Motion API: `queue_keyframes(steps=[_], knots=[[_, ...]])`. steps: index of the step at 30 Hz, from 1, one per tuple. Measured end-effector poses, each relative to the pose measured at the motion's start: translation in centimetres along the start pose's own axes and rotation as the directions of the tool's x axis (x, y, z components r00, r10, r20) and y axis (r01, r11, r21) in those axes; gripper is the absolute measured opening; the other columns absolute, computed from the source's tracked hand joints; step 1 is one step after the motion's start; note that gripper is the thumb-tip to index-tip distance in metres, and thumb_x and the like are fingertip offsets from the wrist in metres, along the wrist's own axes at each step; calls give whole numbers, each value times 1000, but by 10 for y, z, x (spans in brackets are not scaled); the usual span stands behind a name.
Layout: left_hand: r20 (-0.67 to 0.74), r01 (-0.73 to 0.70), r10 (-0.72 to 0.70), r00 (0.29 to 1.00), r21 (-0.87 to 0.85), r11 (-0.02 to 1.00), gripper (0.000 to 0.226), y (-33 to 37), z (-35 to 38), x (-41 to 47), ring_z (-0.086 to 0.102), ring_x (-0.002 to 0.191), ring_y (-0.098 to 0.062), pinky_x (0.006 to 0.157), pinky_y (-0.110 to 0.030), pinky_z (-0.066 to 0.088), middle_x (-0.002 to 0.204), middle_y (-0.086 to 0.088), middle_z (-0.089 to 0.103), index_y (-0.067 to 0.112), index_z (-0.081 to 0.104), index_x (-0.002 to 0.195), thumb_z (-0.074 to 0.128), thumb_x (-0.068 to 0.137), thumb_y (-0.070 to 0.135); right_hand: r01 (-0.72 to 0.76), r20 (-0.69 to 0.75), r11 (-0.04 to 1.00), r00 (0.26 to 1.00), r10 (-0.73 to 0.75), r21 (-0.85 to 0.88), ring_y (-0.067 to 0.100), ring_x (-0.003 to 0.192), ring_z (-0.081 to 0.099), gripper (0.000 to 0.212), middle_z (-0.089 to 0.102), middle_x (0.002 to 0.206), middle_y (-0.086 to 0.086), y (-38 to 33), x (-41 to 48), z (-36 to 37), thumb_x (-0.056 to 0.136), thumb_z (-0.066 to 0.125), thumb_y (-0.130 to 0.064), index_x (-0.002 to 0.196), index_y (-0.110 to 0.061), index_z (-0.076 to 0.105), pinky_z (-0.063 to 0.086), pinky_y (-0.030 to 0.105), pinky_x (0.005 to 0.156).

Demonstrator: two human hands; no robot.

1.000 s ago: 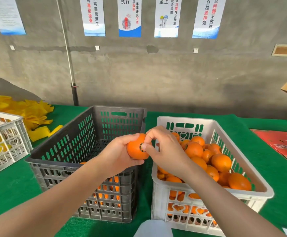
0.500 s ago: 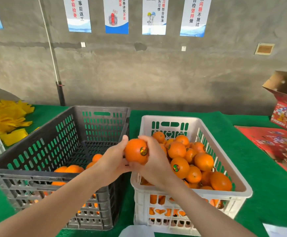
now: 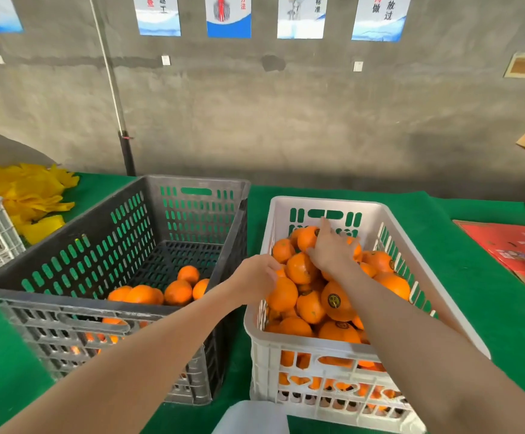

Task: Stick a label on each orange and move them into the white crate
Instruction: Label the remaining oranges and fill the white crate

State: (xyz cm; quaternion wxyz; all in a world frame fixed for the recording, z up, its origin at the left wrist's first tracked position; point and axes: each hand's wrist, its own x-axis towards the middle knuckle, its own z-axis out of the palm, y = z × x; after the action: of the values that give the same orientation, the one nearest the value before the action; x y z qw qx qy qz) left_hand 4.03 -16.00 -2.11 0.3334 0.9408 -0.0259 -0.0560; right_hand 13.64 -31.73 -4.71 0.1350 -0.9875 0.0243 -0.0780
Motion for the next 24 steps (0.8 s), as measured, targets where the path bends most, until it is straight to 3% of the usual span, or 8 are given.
queue_keyframes(steps=[3,5,8,10,13,16,19,24], knots=[[1,-21,21,1000,-4,1000,33,0,4,-3,56,114,-25,90,-25,43,122,-9,60,7,60,122,44,93,0,191,-241,959,960,-139,208,26,140,26,62,32,150,11,-9,-31,-20,91,59,-23,144,-14,29,20,41,116],[13,-37,37,999,-6,999,28,-2,9,-8,54,109,-23,84,-18,38,110,-3,58,8,60,117,41,96,3,520,-473,720,830,-297,459,7,113,52,31,59,120,1,-16,-80,-29,90,58,-22,121,-18,54,41,12,94],[-33,-81,80,996,-35,996,26,-3,14,-19,50,90,-17,74,-15,38,94,-1,58,9,63,106,39,98,2,727,-381,463,671,-636,507,3,71,57,20,63,77,-10,-11,-165,-13,93,51,-35,83,-22,61,46,19,59],[-46,-143,140,989,-62,988,27,-5,15,-29,53,89,-15,73,-11,40,100,-5,59,3,58,118,39,99,0,604,50,613,690,-722,509,8,67,56,31,62,74,-4,-2,-202,18,93,49,-41,77,-16,60,46,30,60],[-143,-186,177,974,-51,981,29,-11,18,-50,58,106,-18,90,-18,44,115,-6,61,6,58,122,45,97,4,451,526,845,663,-533,288,11,71,53,25,56,77,-1,21,-224,69,94,50,-32,94,-9,58,39,24,59],[-298,-354,307,904,-117,928,25,-21,23,-87,60,98,-14,87,-24,50,109,-5,65,7,63,115,51,93,1,223,620,925,690,-373,308,-6,63,35,13,36,72,-17,33,-237,97,91,54,-32,87,-35,42,26,12,53],[-366,-499,446,817,-62,864,19,-41,37,-121,61,82,-5,72,-16,51,94,0,66,6,67,104,58,89,0,11,643,926,716,-271,378,-3,62,42,26,43,70,-15,31,-244,114,81,63,-26,76,-33,39,31,12,53],[87,-39,40,995,-21,999,66,-89,77,-148,45,126,-12,103,-22,35,135,2,46,18,43,138,75,80,25,-170,589,808,768,-249,564,9,64,41,28,43,71,-4,19,-253,108,75,66,-6,71,-20,42,34,19,57]])
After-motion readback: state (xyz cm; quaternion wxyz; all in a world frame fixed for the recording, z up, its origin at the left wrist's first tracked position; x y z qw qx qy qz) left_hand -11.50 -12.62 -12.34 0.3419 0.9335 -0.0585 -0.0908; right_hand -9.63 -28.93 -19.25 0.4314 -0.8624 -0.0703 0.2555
